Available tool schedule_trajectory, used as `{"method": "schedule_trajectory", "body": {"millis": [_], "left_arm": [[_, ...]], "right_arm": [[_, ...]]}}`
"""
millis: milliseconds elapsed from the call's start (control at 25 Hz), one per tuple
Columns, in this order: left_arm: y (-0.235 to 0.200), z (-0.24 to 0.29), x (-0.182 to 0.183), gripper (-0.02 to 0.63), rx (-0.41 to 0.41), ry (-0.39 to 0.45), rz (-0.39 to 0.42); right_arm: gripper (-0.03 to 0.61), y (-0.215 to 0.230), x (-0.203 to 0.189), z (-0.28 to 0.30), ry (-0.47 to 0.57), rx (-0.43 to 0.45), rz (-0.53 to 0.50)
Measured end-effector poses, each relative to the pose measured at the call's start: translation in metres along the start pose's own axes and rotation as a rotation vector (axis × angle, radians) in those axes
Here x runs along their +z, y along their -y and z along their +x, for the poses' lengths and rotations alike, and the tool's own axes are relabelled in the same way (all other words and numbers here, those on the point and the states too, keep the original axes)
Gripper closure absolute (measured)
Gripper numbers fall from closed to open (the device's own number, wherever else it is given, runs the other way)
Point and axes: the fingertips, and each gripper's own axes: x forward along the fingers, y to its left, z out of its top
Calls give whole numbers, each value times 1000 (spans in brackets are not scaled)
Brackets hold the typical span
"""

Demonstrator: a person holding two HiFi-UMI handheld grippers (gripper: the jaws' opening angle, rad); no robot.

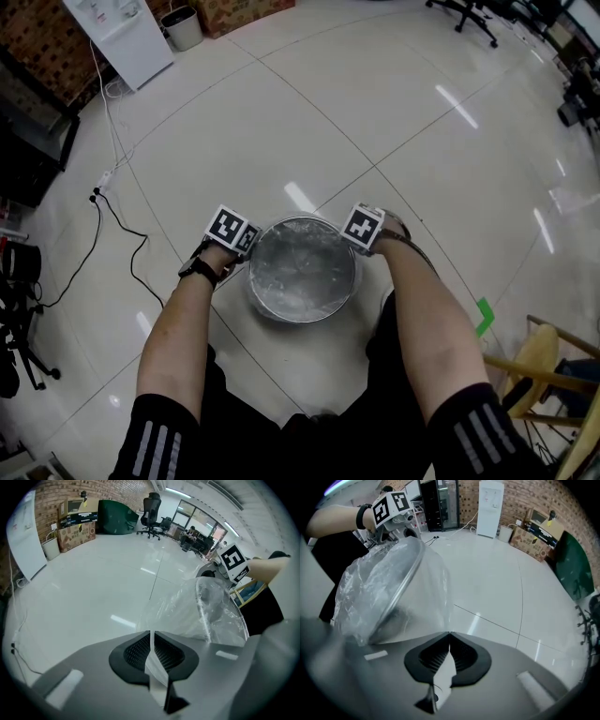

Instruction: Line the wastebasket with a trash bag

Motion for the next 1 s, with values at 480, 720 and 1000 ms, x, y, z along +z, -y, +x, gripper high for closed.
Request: {"method": "schedule_trajectory", "body": {"millis": [480,720,1000], "left_arm": [[-12,-35,0,472,35,75,-27],[-4,-82,20,474,75,169,43],[122,-123,61,474,-53,227,338]], "right_arm": [[456,28,-1,-56,156,-86,155],[456,32,20,-128,254,-220,85],[456,-8,71,-247,530,-340,66]]}}
